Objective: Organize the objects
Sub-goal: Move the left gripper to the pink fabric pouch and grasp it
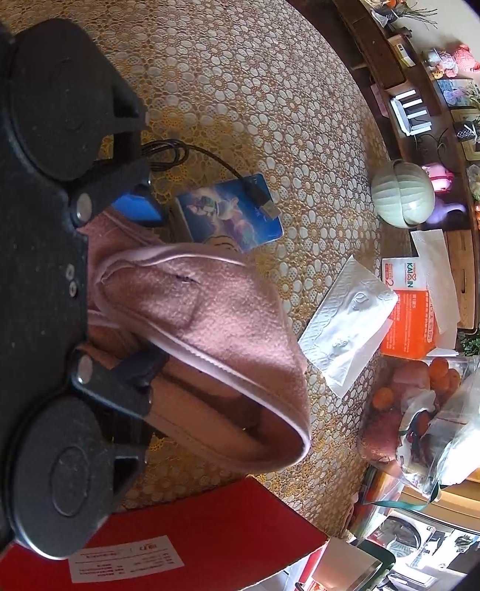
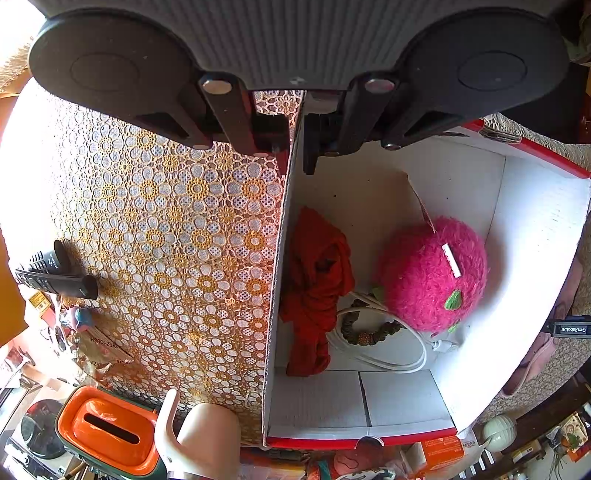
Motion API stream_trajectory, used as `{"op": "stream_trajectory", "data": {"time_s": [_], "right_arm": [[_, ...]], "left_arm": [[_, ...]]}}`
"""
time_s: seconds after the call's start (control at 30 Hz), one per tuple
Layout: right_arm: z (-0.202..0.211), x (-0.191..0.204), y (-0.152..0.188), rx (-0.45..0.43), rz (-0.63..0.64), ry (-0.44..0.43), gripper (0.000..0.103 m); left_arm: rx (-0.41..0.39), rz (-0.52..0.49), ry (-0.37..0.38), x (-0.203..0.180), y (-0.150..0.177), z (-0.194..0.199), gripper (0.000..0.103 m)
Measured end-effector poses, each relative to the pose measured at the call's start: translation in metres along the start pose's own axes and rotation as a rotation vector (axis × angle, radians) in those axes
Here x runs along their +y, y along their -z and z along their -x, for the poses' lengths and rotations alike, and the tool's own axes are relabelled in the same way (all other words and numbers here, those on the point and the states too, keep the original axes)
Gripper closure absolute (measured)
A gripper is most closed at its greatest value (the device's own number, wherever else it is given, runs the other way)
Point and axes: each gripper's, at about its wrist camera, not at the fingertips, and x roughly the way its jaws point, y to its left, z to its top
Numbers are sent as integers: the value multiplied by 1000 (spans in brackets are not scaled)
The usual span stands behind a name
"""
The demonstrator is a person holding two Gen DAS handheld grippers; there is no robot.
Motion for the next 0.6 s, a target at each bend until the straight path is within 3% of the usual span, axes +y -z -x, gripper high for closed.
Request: {"op": "stream_trajectory", "data": {"time_s": [0.07,0.17,0.4,0.6], "right_arm": [[0,0,0,-1,-1,0,97],[0,0,0,-1,-1,-1,97],[2,0,0,-7,-5,-5,97],[1,0,0,-14,-6,-7,97]], "left_arm": [[2,0,11,1,1,2,52],[-6,-11,8,-1,2,9,62],[-48,-46,4,-10,-2,46,69],[-131,-67,48,-23,-11,101,73]]}}
